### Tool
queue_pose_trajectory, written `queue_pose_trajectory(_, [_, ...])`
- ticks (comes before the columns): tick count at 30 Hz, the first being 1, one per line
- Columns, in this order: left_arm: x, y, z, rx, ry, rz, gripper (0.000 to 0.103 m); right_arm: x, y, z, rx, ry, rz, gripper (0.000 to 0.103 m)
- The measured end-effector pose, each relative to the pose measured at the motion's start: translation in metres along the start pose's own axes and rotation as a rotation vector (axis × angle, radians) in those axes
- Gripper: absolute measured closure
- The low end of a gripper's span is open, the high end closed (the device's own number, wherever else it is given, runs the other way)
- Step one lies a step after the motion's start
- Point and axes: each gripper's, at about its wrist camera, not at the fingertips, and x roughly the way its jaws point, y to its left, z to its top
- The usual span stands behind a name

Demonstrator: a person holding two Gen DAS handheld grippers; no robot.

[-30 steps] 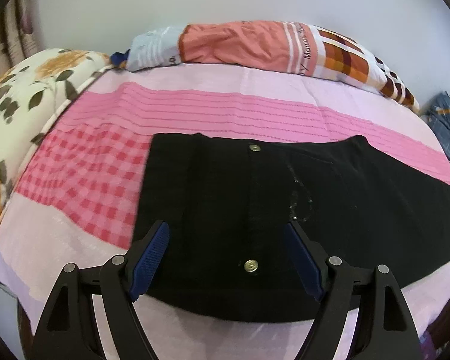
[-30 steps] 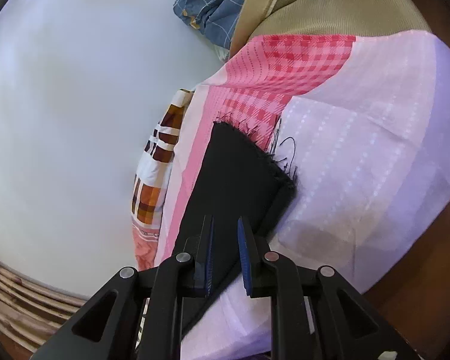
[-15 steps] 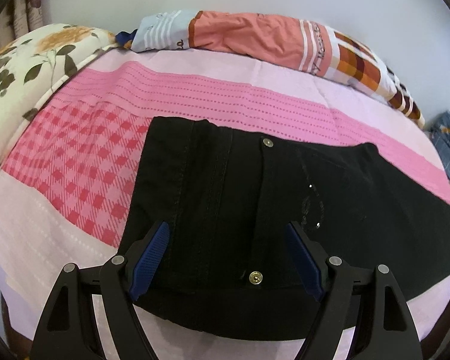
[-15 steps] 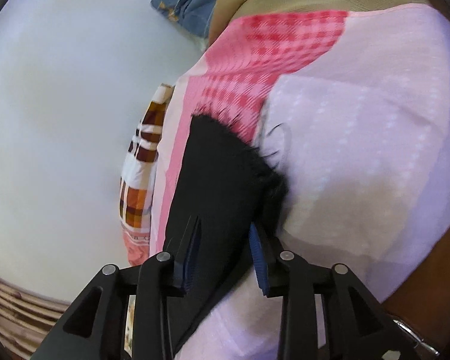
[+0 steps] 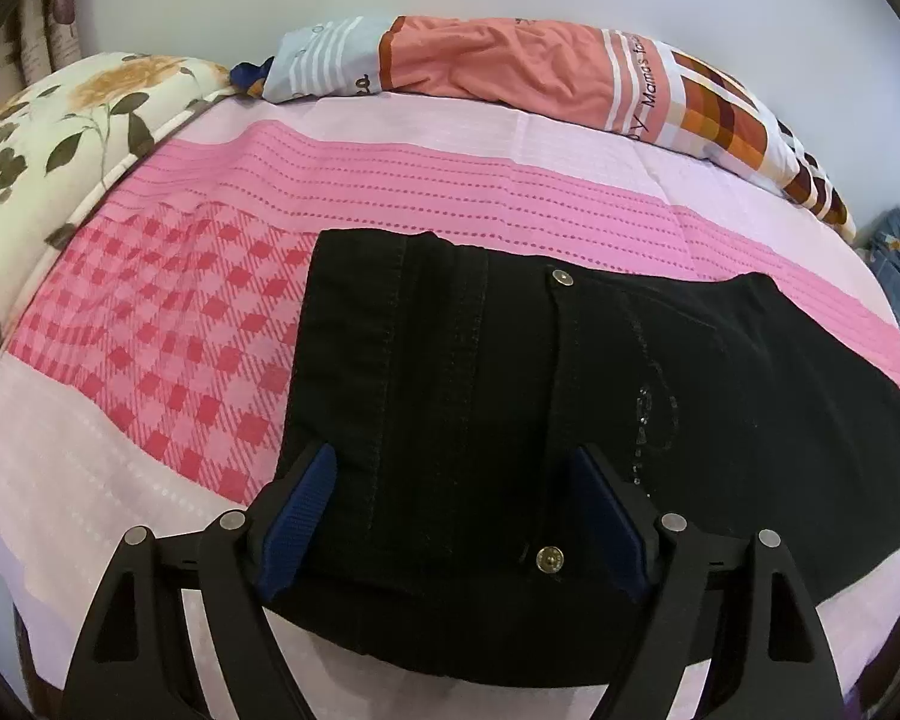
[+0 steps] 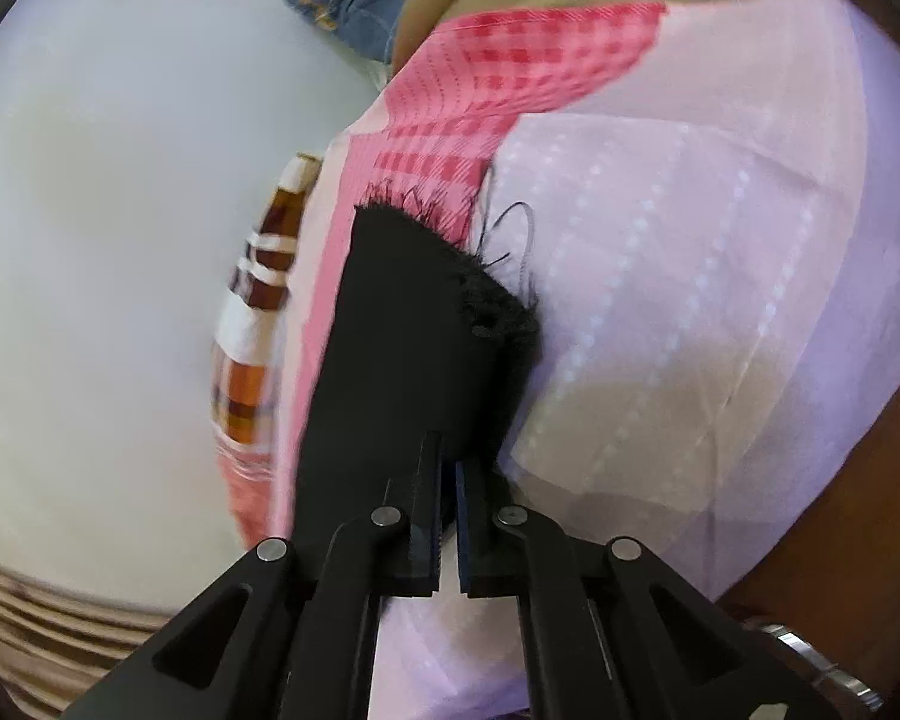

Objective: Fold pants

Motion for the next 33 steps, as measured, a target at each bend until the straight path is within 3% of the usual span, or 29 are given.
queue_pose_trajectory(6, [0.000,-0.003,-0.002,0.025,-0.003,0.014,0.021,-0.044,-0.005,0.009,0.013,-0.139,0.010,0.089])
queue_pose_trajectory(8, [0.001,-0.004,-0.002,0.023,-0.004,0.015,0.020,-0.048,-0.004,0.014,0.003,-0.139,0.002,0.080])
queue_pose_trajectory(10, [0.001,-0.003,-0.003,0.025,-0.004,0.013,0.018,-0.043,-0.001,0.016,-0.014,-0.126,-0.011,0.059])
queue_pose_trajectory(11, [0.001,-0.004,-0.003,0.027,-0.005,0.013,0.018,-0.038,0.001,0.017,-0.034,-0.123,-0.045,0.056])
queue_pose_trajectory(14, [0.000,-0.004,-0.003,0.024,-0.006,0.010,0.018,-0.029,0.005,0.019,-0.053,-0.127,-0.040,0.054])
queue_pose_trajectory(21, [-0.011,0.001,0.000,-0.031,-0.017,-0.036,0.018,0.005,0.029,0.014,-0.126,-0.052,-0.061,0.057])
queue_pose_trajectory(24, [-0.016,0.002,0.002,-0.057,-0.021,-0.065,0.018,0.013,0.019,0.018,-0.093,-0.034,-0.113,0.095])
queue_pose_trajectory(26, [-0.020,0.001,0.002,-0.063,-0.030,-0.084,0.018,0.011,0.014,0.019,-0.053,-0.031,-0.078,0.095])
queue_pose_trajectory(28, [-0.024,-0.001,0.001,-0.054,-0.039,-0.093,0.018,0.008,0.028,0.015,-0.099,-0.038,-0.116,0.095])
queue_pose_trajectory(33, [-0.032,-0.007,0.002,-0.029,-0.050,-0.117,0.018,0.017,0.105,-0.007,-0.242,-0.013,-0.030,0.095])
